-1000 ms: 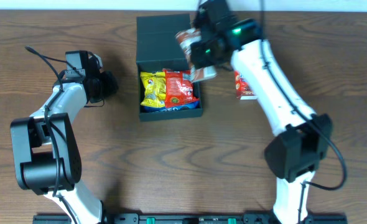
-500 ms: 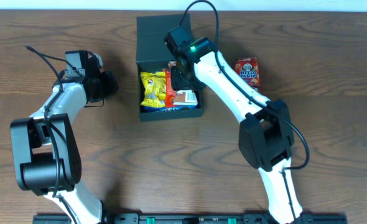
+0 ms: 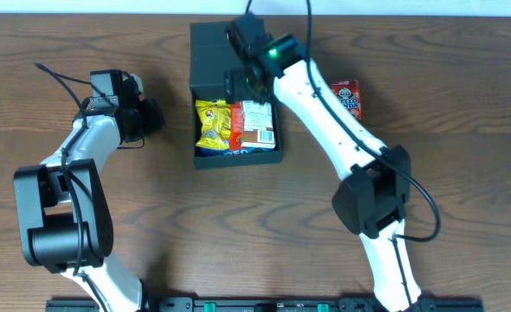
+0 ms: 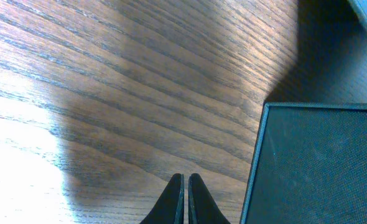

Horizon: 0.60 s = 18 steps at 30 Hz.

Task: Pack container
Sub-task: 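Carry the Pocky pack left and lower it into the box, then open the right gripper and withdraw it toward the Hello Panda box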

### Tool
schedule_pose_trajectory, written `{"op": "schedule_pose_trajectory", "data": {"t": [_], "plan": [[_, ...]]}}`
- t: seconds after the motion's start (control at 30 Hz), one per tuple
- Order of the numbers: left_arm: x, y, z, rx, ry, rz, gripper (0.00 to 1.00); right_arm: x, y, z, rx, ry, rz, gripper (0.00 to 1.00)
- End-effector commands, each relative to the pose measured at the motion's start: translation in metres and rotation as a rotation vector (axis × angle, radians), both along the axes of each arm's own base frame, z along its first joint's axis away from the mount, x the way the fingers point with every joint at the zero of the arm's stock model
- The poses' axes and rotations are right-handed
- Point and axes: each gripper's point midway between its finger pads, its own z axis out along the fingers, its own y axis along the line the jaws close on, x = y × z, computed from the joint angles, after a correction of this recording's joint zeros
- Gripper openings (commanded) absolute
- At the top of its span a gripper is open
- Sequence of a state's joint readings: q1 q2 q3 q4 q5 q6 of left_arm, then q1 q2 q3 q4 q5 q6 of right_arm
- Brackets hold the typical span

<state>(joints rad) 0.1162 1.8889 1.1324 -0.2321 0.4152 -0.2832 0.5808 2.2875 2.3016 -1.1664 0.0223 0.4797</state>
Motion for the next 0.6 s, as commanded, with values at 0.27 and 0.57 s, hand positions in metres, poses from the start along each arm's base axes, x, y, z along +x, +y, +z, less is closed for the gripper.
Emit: {"op": "schedule_pose_trajectory", "data": {"t": [0.27,0.57], "plan": [[0.009,0.003,0.017,0.017,-0.048,-0.01,0.06,-0.015,0.01,0.024,0.174,0.035,0.319,0.02],[0.009,0.003,0.017,0.017,-0.049,-0.01,0.06,-0.041,-0.018,-0.074,0.269,0.281,0.299,0.02]]}}
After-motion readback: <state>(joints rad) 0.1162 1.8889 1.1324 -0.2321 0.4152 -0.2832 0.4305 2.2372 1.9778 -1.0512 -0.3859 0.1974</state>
